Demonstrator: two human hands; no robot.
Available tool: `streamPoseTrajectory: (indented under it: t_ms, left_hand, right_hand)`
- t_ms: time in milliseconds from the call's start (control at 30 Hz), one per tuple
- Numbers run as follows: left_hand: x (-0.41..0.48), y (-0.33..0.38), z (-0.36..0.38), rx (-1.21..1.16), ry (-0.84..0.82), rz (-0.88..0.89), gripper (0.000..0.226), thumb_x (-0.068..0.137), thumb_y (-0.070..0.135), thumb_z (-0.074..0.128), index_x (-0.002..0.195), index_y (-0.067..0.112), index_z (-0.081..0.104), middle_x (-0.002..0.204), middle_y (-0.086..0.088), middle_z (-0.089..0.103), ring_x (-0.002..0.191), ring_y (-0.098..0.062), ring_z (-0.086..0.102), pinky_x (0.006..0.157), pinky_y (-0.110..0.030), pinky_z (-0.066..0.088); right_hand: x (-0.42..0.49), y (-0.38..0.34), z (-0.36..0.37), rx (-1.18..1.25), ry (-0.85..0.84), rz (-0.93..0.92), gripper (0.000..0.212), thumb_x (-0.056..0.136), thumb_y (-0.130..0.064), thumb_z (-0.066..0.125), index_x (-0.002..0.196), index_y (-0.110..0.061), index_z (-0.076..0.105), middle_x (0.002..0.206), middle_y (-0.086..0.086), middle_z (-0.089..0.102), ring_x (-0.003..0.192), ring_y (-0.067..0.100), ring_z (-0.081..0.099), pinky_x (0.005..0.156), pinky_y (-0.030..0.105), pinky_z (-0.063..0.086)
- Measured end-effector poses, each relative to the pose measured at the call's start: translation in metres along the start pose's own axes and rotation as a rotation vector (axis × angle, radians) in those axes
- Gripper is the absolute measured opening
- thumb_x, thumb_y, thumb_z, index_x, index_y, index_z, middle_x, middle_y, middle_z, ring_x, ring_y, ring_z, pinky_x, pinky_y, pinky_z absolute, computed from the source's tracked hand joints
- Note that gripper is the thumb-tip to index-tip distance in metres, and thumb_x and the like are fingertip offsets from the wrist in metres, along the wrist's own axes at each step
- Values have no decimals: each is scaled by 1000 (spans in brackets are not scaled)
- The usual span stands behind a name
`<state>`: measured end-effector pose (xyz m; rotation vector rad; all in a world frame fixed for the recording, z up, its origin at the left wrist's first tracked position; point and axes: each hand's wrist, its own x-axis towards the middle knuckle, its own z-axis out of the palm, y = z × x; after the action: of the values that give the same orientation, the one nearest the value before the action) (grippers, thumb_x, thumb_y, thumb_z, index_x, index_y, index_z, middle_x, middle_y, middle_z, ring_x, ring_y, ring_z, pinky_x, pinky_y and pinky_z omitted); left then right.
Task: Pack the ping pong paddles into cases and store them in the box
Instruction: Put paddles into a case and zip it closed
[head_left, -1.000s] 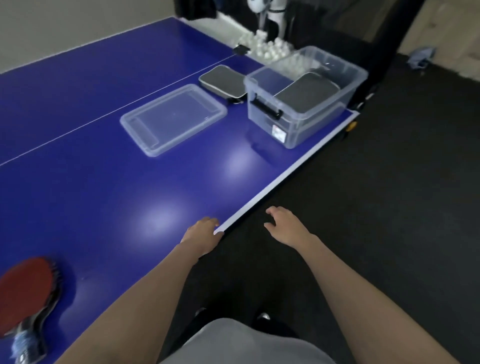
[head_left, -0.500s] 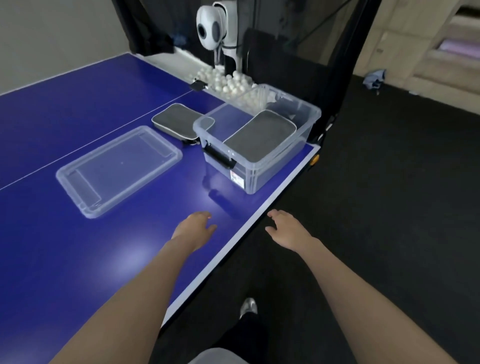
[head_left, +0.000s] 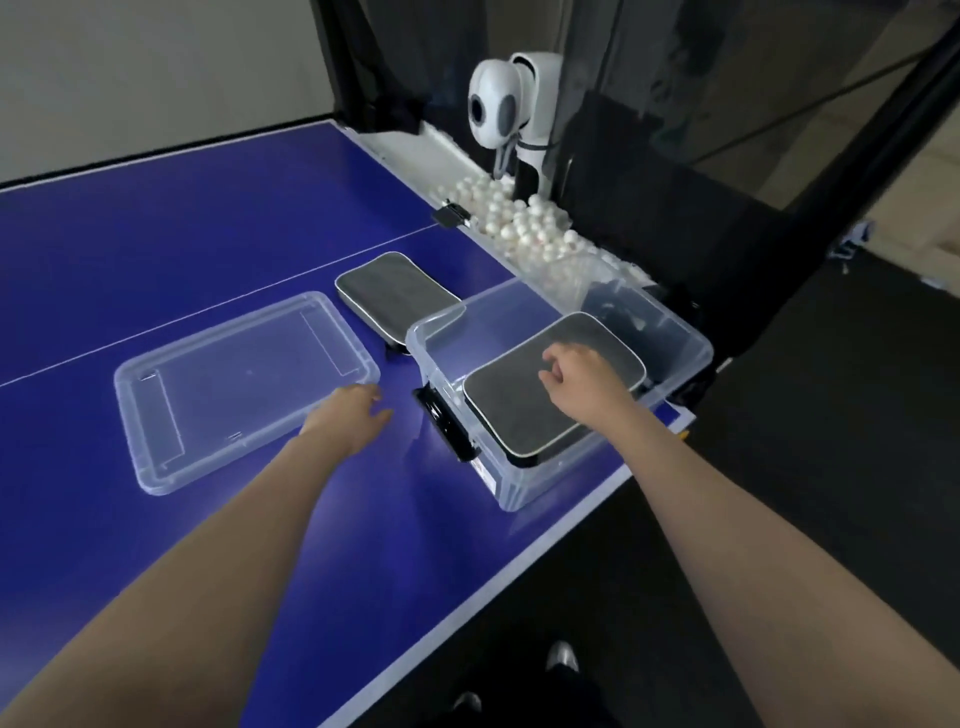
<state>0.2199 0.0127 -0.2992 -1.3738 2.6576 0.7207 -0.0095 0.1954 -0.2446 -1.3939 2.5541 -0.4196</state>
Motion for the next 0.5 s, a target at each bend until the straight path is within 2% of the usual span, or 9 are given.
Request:
streamPoseTrajectory:
  t_ms: [100, 300, 500]
  left_hand:
    - [19, 5, -4, -16, -11, -96, 41, 95, 32, 53, 131, 12, 53, 130, -13, 56, 118, -33, 54, 99, -45, 45]
    - [63, 29, -19, 45, 21, -268, 36, 98, 32, 43, 125, 10, 54, 128, -13, 55, 114, -35, 54, 95, -43, 46]
    - [111, 56, -43, -5, 92, -400, 40, 96, 34, 50, 131, 13, 51, 132, -10, 55, 117, -33, 54, 97, -44, 45]
  right_hand:
    - [46, 1, 2, -3, -72, -95, 33, 95, -19, 50, 124, -6, 56, 116, 13, 62, 110, 30, 56, 93, 40, 45]
    - [142, 13, 5, -25, -210, -244, 35, 96, -21, 48, 128, -8, 53, 129, 10, 56, 119, 28, 52, 98, 41, 43]
    - [231, 26, -6, -35, -260, -387, 33, 96, -23, 49, 125, -8, 54, 122, 12, 57, 114, 30, 52, 98, 42, 43]
